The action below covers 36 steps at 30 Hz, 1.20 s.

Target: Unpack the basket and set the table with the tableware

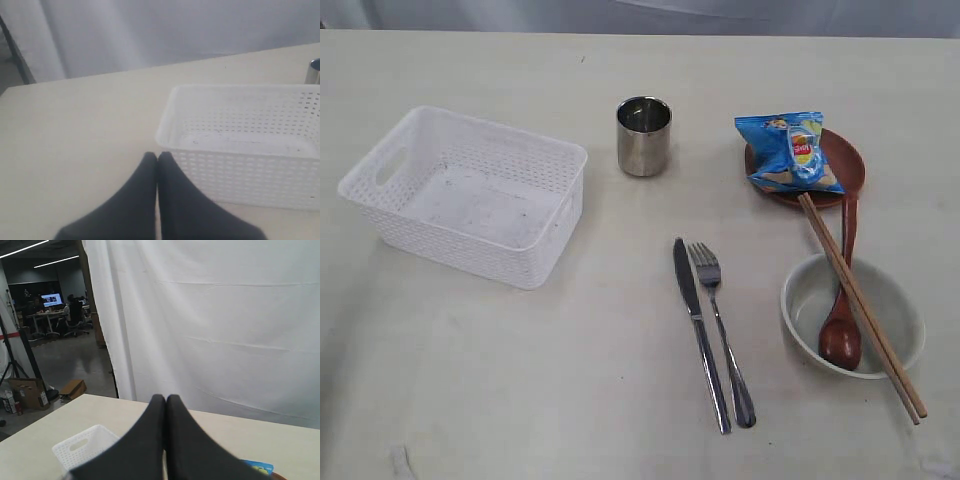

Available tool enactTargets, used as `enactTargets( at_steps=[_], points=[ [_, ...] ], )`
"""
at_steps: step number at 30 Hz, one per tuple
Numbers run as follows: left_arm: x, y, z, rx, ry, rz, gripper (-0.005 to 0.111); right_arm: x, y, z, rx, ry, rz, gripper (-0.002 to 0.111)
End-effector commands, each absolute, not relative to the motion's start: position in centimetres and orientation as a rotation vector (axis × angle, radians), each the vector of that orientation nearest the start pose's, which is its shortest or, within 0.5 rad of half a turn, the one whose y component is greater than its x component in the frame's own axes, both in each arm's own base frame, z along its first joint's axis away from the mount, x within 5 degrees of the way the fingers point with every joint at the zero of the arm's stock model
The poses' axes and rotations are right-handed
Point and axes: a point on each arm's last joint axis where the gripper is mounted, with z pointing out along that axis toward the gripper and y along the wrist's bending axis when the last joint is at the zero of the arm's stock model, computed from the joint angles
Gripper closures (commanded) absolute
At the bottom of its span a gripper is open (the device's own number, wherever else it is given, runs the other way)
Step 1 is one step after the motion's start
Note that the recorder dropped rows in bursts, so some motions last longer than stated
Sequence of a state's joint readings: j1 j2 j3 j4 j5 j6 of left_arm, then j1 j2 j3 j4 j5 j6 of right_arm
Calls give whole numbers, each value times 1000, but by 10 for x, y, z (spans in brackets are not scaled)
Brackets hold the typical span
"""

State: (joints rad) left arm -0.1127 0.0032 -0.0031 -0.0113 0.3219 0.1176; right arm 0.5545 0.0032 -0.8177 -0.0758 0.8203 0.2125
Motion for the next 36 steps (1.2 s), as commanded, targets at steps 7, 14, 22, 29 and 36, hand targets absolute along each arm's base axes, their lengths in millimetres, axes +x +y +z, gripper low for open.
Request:
enactTargets(
  at_steps=[7, 14, 22, 29, 36],
  points=[
    [54, -6, 184, 232, 1791, 26, 107, -45, -34, 381, -245, 1481, 527, 108],
    [54, -6, 184, 229, 1789, 24, 107, -45, -34, 381, -245, 1481, 527, 108],
    [54, -6, 184, 229, 1789, 24, 107, -45, -34, 381, -245, 1481, 527, 108],
    [54, -6, 184, 229, 1789, 24, 107, -45, -34, 381, -245, 1481, 527, 108],
    [54, -6, 184, 229, 1789, 24, 107, -40, -30, 376, -238, 1499, 512, 108]
  ],
)
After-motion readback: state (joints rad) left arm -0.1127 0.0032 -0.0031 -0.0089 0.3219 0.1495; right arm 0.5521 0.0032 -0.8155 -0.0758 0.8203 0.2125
